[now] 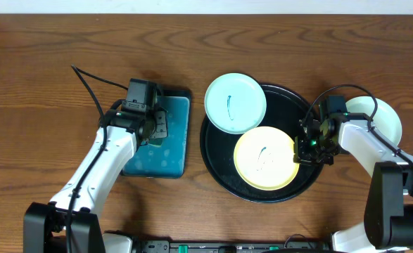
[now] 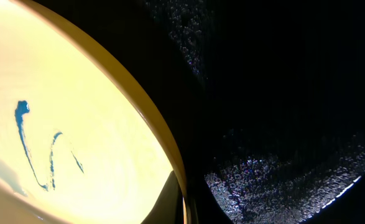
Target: Clean dirty plates on tray and stack at the side
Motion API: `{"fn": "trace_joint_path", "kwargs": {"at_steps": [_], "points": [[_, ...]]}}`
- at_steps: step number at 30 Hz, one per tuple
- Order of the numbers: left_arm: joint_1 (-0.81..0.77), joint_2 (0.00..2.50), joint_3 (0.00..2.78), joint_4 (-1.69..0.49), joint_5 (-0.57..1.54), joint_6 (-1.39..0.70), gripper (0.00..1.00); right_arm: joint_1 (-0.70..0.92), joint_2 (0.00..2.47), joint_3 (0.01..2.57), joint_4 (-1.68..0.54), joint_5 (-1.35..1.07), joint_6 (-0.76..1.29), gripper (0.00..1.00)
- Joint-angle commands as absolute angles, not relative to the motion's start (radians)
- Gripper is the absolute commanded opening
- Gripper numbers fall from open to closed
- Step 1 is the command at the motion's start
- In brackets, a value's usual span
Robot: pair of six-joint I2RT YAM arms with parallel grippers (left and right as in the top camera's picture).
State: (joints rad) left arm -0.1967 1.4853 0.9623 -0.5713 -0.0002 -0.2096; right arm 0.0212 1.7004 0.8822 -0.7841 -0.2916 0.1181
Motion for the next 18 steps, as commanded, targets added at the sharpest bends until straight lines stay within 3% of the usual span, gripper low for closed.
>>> {"fn": "trace_joint_path", "kwargs": {"at_steps": [1,18], "points": [[-0.198,1.493,0.969,-0.575,-0.016,-0.216,0.07,0.041,1.73,0.858,-0.785,-0.244,0.126,0.01],[-0.202,1.493,0.969,-0.628,-0.016,-0.323,0.07,0.041,1.73,0.858,-0.802,-0.244,0.126,0.01]]}}
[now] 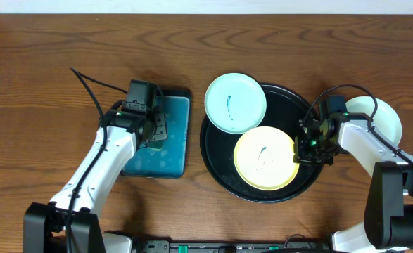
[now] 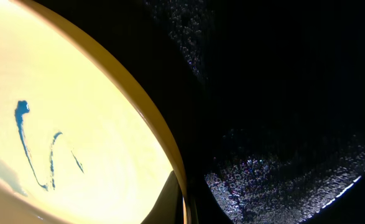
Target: Clean dirty plates on tray and stack at the side
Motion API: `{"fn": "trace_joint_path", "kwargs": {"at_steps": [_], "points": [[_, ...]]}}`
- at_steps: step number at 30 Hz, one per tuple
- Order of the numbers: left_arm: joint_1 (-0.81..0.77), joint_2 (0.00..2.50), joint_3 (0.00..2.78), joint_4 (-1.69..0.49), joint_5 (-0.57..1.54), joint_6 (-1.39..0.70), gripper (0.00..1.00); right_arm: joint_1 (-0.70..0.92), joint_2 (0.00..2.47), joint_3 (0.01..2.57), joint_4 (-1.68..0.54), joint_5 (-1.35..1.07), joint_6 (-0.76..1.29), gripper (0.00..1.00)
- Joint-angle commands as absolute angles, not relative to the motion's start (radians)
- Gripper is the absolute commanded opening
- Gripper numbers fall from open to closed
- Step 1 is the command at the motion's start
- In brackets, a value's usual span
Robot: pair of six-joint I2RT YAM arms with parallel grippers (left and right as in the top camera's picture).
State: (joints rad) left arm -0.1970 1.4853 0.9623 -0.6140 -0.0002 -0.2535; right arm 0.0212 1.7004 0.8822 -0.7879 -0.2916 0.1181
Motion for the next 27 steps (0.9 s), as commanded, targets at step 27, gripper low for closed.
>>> {"fn": "trace_joint_path", "kwargs": {"at_steps": [27], "points": [[-0.621,1.491,1.036,-0.474,0.242,-0.423,0.07,0.192,1.73,0.858,-0.789,-0.341,0.199,0.01]]}}
